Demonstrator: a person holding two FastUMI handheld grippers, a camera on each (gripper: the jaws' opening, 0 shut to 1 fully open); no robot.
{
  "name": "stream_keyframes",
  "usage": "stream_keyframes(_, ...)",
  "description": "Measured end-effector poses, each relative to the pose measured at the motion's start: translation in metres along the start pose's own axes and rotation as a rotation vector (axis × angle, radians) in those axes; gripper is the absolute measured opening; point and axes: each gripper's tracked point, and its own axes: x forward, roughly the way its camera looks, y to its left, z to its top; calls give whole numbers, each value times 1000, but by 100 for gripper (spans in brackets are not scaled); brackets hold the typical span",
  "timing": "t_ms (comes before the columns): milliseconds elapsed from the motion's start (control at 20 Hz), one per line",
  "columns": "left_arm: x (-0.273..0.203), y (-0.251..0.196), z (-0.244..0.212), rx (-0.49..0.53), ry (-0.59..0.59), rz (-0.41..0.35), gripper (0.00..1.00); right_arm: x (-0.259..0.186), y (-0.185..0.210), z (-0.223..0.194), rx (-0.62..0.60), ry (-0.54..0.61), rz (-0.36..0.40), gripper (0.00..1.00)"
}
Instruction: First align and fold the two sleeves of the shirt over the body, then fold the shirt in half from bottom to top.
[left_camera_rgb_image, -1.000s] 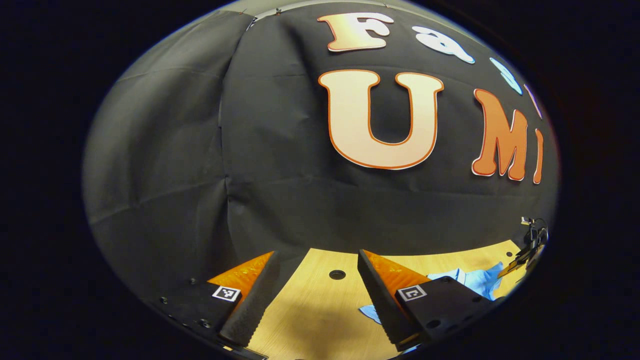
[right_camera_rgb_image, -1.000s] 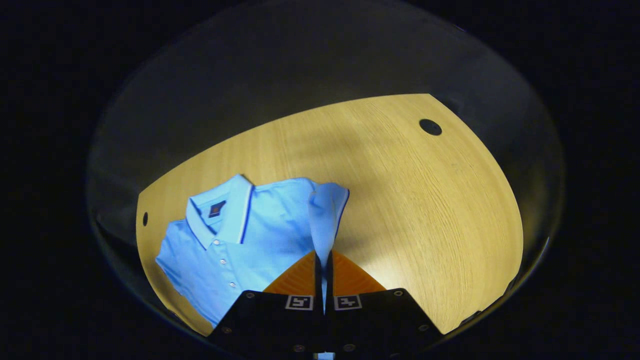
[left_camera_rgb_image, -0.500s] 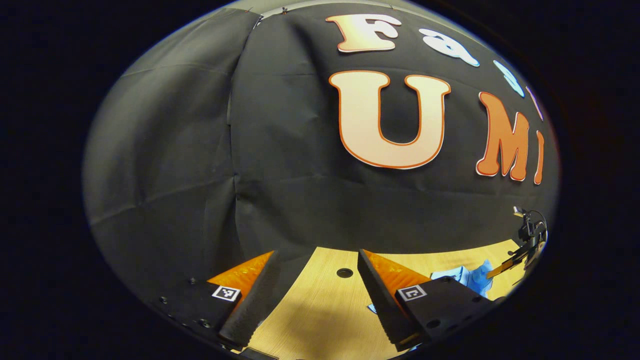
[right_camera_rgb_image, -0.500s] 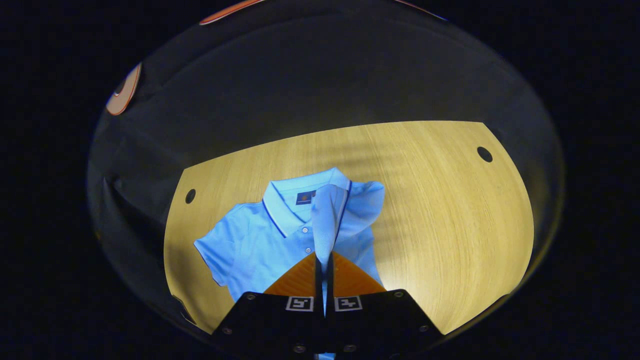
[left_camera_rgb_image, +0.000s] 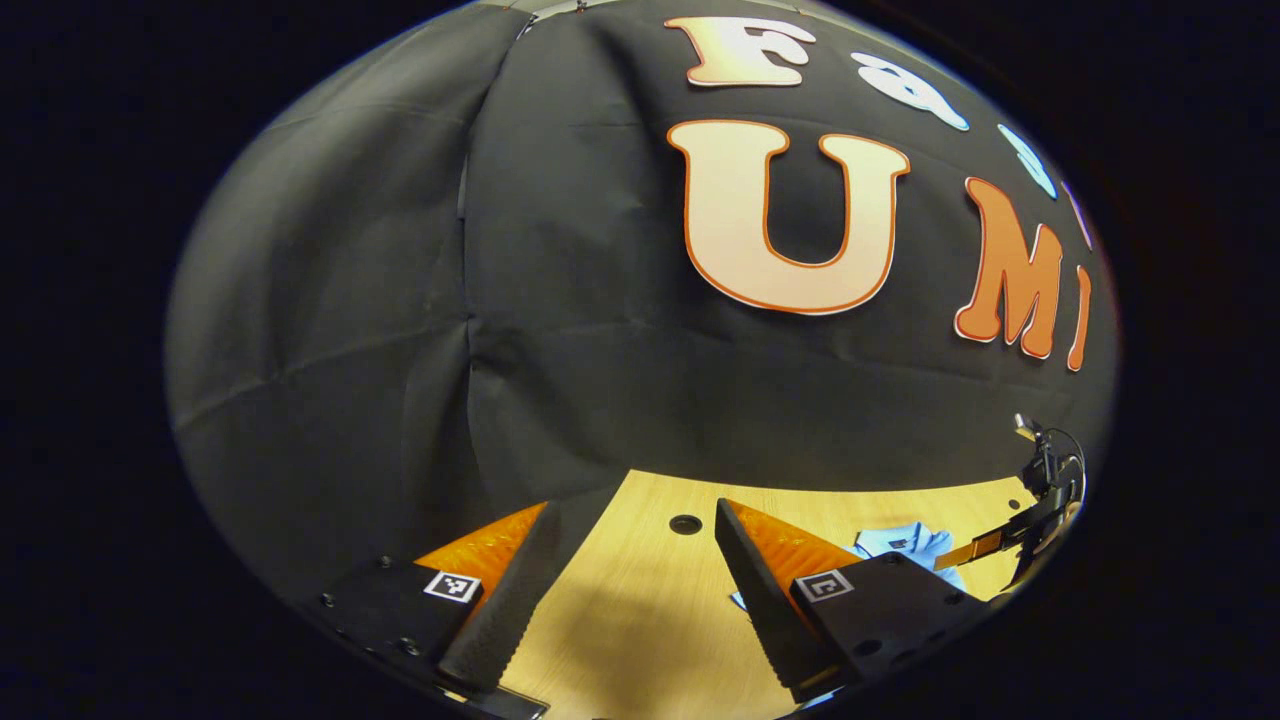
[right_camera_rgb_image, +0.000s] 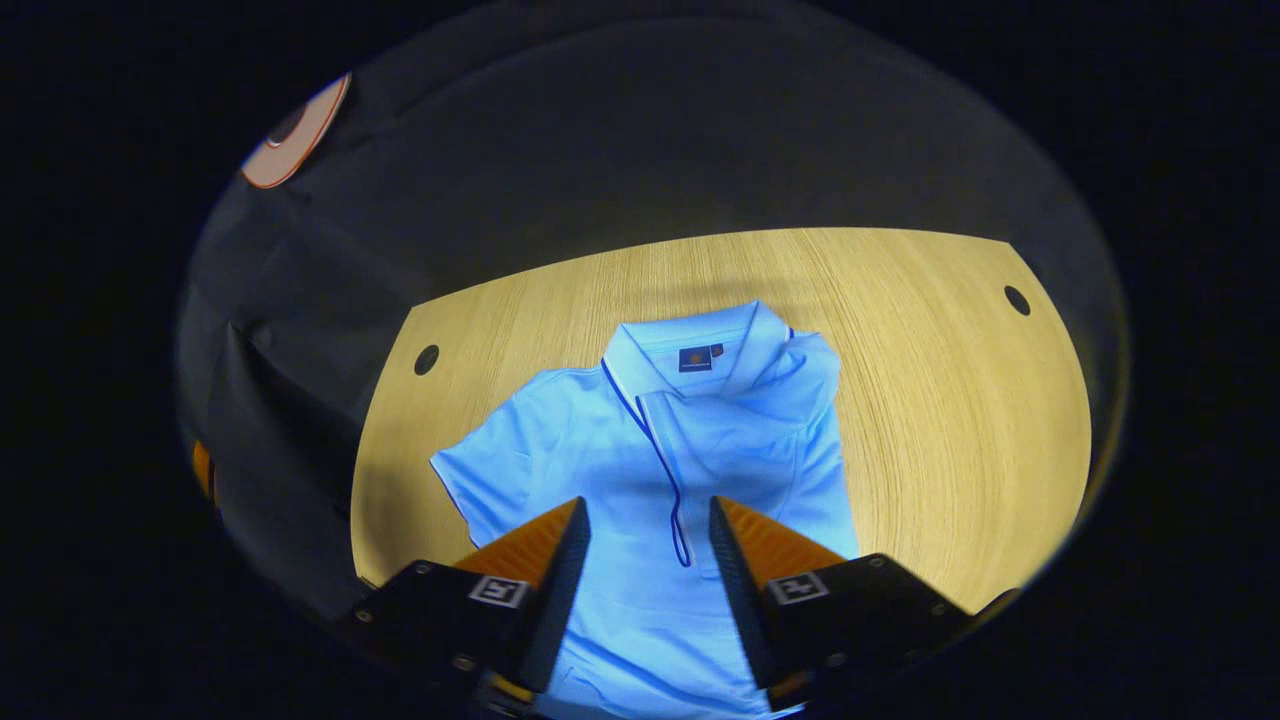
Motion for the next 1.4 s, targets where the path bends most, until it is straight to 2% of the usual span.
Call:
stream_keyframes(50, 3, -5, -6, -3, 16, -3, 99, -5, -3, 1, 13, -20, -10, 96)
stream_keyframes(100, 4, -9, -14, 0, 40, 0, 98, -16, -8, 1, 23, -40, -16, 99)
stream_keyframes(250, 15, -33, -43, 0, 127, -27, 98, -36, -25, -2, 37, -84, -34, 99)
stream_keyframes(400, 27, -62, -76, -13, 224, -74, 98, -56, -31, -16, 76, -91, 13, 99)
stream_keyframes(550, 45, -95, -113, -32, 317, -111, 99, -72, -53, -30, 72, -104, -15, 99)
stream_keyframes(750, 71, -123, -162, 12, 442, -103, 100, -88, -68, -55, 129, -83, 25, 99)
stream_keyframes(1000, 97, -156, -211, 18, 518, -78, 99, -100, -107, -82, 193, -66, 2, 99)
stream_keyframes(1150, 107, -163, -239, 64, 571, -52, 100, -104, -137, -96, 231, -57, -26, 99)
stream_keyframes(1400, 111, -167, -267, 60, 636, -5, 99, -110, -170, -104, 261, -46, -49, 99)
